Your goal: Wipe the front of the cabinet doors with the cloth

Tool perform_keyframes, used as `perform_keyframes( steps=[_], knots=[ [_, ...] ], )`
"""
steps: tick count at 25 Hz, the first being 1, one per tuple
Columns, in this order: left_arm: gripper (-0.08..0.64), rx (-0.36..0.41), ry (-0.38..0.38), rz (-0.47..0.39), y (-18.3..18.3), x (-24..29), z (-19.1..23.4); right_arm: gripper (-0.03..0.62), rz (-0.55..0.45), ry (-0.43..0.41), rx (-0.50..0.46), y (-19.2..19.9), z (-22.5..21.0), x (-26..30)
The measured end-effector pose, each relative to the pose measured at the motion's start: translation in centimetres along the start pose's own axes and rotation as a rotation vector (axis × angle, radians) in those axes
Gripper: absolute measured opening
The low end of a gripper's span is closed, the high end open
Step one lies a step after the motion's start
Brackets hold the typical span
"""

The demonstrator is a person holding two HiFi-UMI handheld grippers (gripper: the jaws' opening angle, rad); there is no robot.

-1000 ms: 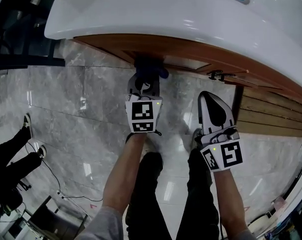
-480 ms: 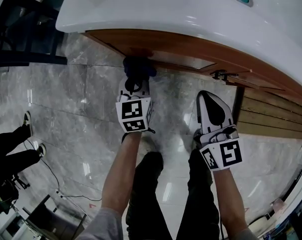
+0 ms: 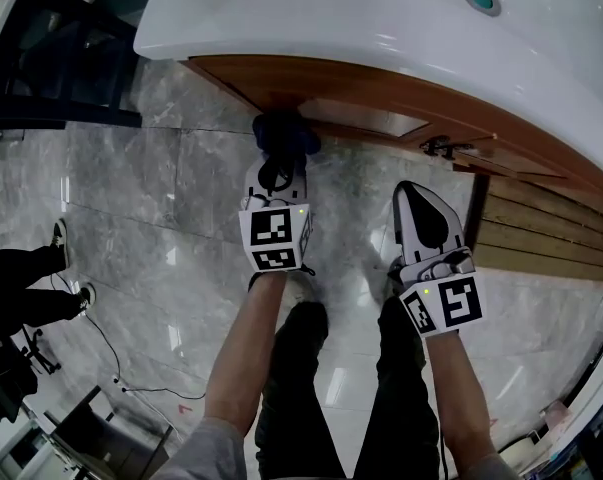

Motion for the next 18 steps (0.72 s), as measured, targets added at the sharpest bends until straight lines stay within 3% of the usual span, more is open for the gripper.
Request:
perform_keyframes(
  steps=[8, 18],
  knots=[
    [0.061, 0.023, 0.023, -0.027, -2.8, -3.4, -2.4, 0.011, 0.003, -0.018, 0.003, -1.8, 0.5, -1.6],
    [0.061, 0.033, 0.094, -0.075, -12.7, -11.6, -7.5, 0.011, 0.041, -0.058, 0.019, -7.2, 3.2, -6.7]
  ],
)
Point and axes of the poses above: the fingertips, and each gripper's own axes: x forward along the fingers, z to its left, y out of its underside, the point moved 8 cm from there along -x, backward along the fingers, and after that the axes turned 6 degrees about x, right-handed, at the moved point
